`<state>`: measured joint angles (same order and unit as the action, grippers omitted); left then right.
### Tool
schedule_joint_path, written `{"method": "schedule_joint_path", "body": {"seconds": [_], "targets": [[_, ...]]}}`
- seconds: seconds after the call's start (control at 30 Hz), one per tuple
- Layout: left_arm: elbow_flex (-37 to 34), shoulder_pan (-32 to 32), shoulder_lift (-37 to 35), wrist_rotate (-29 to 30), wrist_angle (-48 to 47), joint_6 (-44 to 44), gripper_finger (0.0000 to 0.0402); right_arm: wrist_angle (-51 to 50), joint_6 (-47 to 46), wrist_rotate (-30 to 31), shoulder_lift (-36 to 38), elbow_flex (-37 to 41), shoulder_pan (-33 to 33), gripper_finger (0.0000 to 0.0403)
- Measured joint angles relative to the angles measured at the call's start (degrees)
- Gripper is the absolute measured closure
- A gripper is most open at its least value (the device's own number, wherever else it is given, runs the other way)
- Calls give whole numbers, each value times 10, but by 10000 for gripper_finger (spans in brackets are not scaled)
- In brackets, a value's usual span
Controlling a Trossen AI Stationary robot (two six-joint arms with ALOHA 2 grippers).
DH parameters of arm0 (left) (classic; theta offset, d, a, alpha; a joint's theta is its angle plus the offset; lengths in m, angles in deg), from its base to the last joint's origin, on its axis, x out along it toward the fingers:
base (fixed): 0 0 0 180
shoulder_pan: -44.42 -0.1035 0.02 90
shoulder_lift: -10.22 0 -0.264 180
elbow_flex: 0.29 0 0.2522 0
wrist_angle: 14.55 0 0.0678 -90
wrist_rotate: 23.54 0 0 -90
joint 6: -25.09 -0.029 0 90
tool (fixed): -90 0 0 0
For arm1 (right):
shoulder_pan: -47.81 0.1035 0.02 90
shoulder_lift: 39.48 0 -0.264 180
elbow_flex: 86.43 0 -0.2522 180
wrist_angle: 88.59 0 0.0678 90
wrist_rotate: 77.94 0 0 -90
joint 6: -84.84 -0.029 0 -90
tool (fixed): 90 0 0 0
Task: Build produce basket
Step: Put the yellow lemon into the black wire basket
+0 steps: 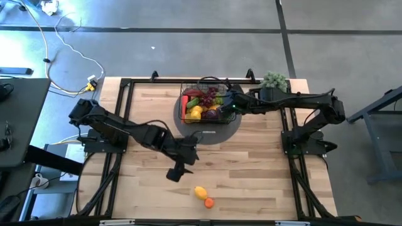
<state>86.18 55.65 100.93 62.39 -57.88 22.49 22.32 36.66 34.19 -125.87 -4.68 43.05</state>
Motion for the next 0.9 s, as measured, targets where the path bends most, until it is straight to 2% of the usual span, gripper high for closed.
{"method": "schedule_joint_path", "body": {"seconds": [0.37, 0.9], "targets": [[0, 44, 73, 2, 59, -6, 126, -34, -23, 2, 0, 0, 18, 142], [0, 65, 159, -48, 157, -6, 126, -41, -39, 19, 0, 0, 19, 142]]}}
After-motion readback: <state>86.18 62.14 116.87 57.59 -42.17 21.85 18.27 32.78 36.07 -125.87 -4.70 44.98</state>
